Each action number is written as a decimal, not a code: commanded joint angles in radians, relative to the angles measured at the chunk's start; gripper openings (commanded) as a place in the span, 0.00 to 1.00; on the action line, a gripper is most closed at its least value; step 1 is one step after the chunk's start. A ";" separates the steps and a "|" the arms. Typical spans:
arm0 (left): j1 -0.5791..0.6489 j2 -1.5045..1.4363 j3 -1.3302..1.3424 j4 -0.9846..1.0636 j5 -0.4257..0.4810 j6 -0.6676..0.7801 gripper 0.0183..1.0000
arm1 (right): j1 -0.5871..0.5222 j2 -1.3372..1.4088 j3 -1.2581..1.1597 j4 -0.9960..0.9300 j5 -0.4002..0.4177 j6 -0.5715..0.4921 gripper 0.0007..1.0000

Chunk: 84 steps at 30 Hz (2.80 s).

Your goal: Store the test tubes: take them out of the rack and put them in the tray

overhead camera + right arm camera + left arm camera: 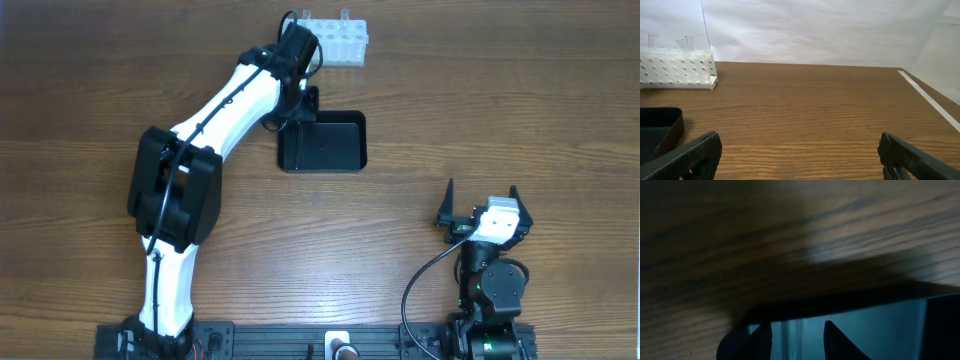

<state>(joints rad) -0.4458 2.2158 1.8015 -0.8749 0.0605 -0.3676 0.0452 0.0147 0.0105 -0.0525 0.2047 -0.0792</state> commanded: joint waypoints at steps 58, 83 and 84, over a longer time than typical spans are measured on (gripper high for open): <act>0.051 0.193 0.184 0.726 -0.212 0.212 0.58 | -0.005 -0.009 -0.005 -0.004 -0.002 0.003 0.99; 0.050 0.201 0.184 0.729 -0.211 0.195 0.06 | -0.005 -0.009 -0.005 -0.004 -0.002 0.003 0.99; 0.050 0.201 0.184 0.729 -0.211 0.195 0.06 | -0.005 -0.009 -0.005 -0.004 -0.002 0.003 0.99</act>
<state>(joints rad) -0.3977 2.3966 1.9766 -0.1463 -0.1474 -0.1726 0.0452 0.0147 0.0105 -0.0525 0.2047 -0.0792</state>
